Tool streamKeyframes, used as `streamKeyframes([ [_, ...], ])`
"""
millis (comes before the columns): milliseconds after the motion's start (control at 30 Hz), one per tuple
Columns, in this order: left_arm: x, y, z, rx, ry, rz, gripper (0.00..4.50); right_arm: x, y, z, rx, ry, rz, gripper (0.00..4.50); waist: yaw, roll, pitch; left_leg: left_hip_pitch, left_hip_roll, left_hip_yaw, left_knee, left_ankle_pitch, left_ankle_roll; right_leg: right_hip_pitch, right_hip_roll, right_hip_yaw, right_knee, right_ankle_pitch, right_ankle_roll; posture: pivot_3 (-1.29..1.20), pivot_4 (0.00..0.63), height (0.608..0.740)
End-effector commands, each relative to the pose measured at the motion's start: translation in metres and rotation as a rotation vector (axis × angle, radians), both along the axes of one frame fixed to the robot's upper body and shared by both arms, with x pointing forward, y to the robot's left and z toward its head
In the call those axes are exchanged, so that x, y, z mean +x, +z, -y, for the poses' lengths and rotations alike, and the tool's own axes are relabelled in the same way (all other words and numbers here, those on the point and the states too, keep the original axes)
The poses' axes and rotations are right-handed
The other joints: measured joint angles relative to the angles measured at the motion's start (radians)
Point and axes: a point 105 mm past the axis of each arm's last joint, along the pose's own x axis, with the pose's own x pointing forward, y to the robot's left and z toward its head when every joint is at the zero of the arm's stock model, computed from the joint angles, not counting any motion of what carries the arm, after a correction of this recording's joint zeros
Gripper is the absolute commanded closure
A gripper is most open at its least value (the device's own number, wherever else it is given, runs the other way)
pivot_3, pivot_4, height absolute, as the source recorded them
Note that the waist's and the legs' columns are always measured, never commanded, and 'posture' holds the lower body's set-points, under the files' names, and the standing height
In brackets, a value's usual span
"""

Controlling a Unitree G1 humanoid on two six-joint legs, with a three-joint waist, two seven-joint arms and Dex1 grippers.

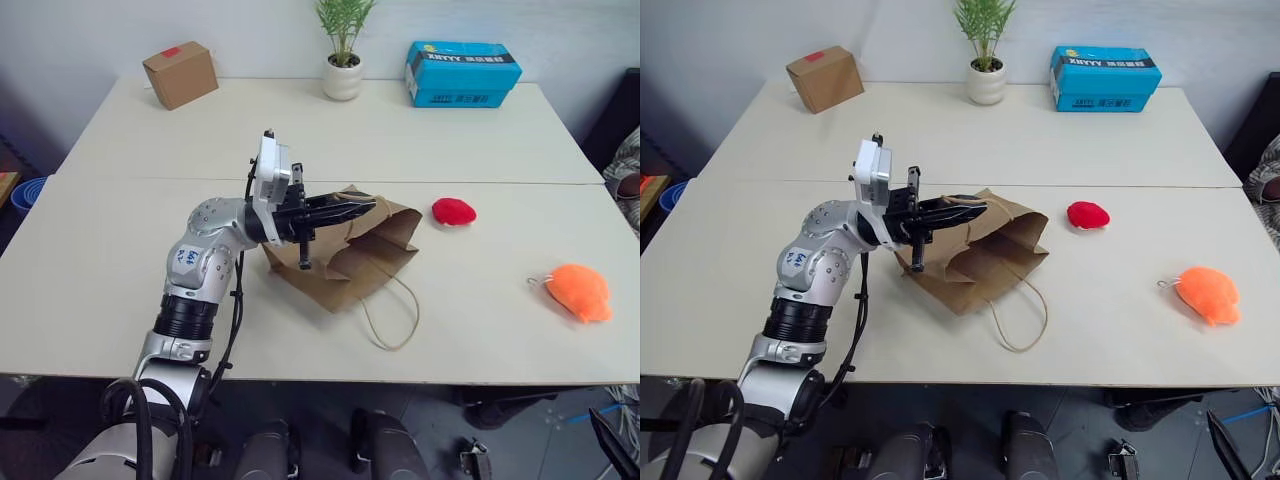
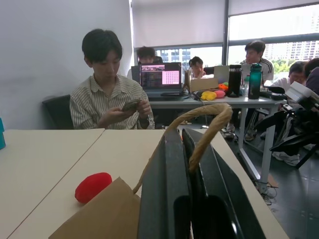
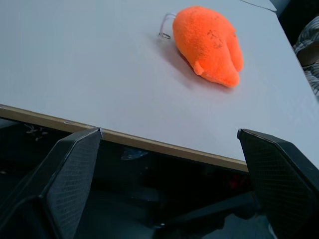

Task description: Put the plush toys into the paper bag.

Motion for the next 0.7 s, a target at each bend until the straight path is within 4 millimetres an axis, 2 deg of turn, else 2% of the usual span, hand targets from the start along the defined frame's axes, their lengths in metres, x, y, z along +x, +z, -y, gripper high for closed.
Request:
streamKeyframes([
  [33,-0.004,0.022,-0.009,-0.010,0.009,0.081,4.50,0.029,0.017,0.018,-0.067,-0.008,-0.006,0.06,-0.006,0.000,0.000,0.000,0.000,0.001,0.000,0.000,0.000,0.000,0.000,0.000,0.000,0.000,0.000,0.00,0.150,0.740],
  [67,-0.003,0.023,-0.011,-0.005,0.016,0.086,4.50,0.043,0.021,0.024,-0.092,0.006,-0.011,0.06,0.000,0.000,0.000,0.000,-0.001,0.001,0.000,0.001,0.000,0.000,0.000,0.000,0.001,0.000,0.000,0.00,0.150,0.740],
  [133,-0.003,0.021,-0.013,0.013,0.029,0.089,4.50,0.092,0.021,0.043,-0.144,0.057,-0.073,0.06,0.001,0.000,0.000,0.000,0.000,0.000,0.000,0.001,-0.001,-0.001,0.000,0.000,0.002,-0.001,-0.001,0.00,0.150,0.740],
  [167,-0.003,0.020,-0.014,0.022,0.035,0.090,4.50,0.108,0.021,0.050,-0.166,0.069,-0.117,0.06,-0.008,-0.001,0.000,0.001,0.000,0.000,0.001,0.001,-0.001,0.000,0.001,0.000,0.002,0.000,-0.001,0.00,0.150,0.740],
  [233,-0.003,0.017,-0.014,0.037,0.039,0.093,4.50,0.136,0.012,0.057,-0.184,0.100,-0.202,0.06,-0.004,0.002,0.001,0.000,-0.003,0.002,0.002,0.005,0.004,-0.001,0.000,0.000,0.004,0.000,0.000,0.00,0.150,0.740],
  [300,-0.003,0.018,-0.015,0.037,0.044,0.093,4.50,0.154,0.011,0.059,-0.218,0.124,-0.214,0.06,0.006,0.002,0.001,0.000,-0.002,-0.001,0.001,0.007,0.001,-0.001,0.000,-0.001,0.004,-0.001,-0.001,0.00,0.150,0.740],
  [333,-0.003,0.019,-0.016,0.038,0.052,0.096,4.50,0.163,0.010,0.063,-0.213,0.112,-0.229,0.23,0.033,0.002,0.001,-0.001,-0.002,-0.001,0.001,0.007,0.000,-0.001,0.001,-0.001,0.004,-0.001,-0.001,0.00,0.150,0.740],
  [400,-0.002,0.020,-0.018,0.044,0.064,0.100,4.50,0.175,0.005,0.067,-0.184,0.094,-0.279,0.65,0.027,0.001,0.001,-0.003,-0.001,-0.005,-0.001,0.009,-0.004,-0.002,0.005,-0.007,0.009,-0.003,-0.004,0.00,0.150,0.740],
  [467,-0.001,0.020,-0.020,0.051,0.070,0.104,4.50,0.179,0.001,0.068,-0.185,0.115,-0.323,1.31,0.022,0.001,0.001,-0.003,-0.004,-0.001,0.002,0.009,0.002,-0.001,0.002,-0.006,0.007,0.000,0.002,0.00,0.150,0.740],
  [533,-0.001,0.021,-0.021,0.053,0.073,0.105,4.50,0.182,0.005,0.067,-0.177,0.132,-0.311,1.95,0.020,-0.001,0.001,-0.001,-0.004,-0.001,0.002,0.009,0.004,0.003,0.002,-0.004,0.001,0.002,0.004,0.00,0.150,0.740],
  [600,-0.001,0.022,-0.021,0.051,0.073,0.107,4.50,0.185,0.018,0.051,-0.123,0.219,-0.226,2.59,0.022,-0.002,0.001,-0.001,-0.005,-0.002,0.003,0.009,0.004,0.004,0.001,-0.004,0.000,0.002,0.004,0.00,0.150,0.740],
  [700,0.000,0.023,-0.021,0.049,0.070,0.107,4.50,0.174,0.041,-0.005,-0.058,0.532,-0.097,3.50,0.024,-0.002,0.001,-0.002,-0.003,-0.003,0.002,0.009,0.002,0.003,0.001,-0.003,0.002,0.002,0.004,0.00,0.150,0.740],
])
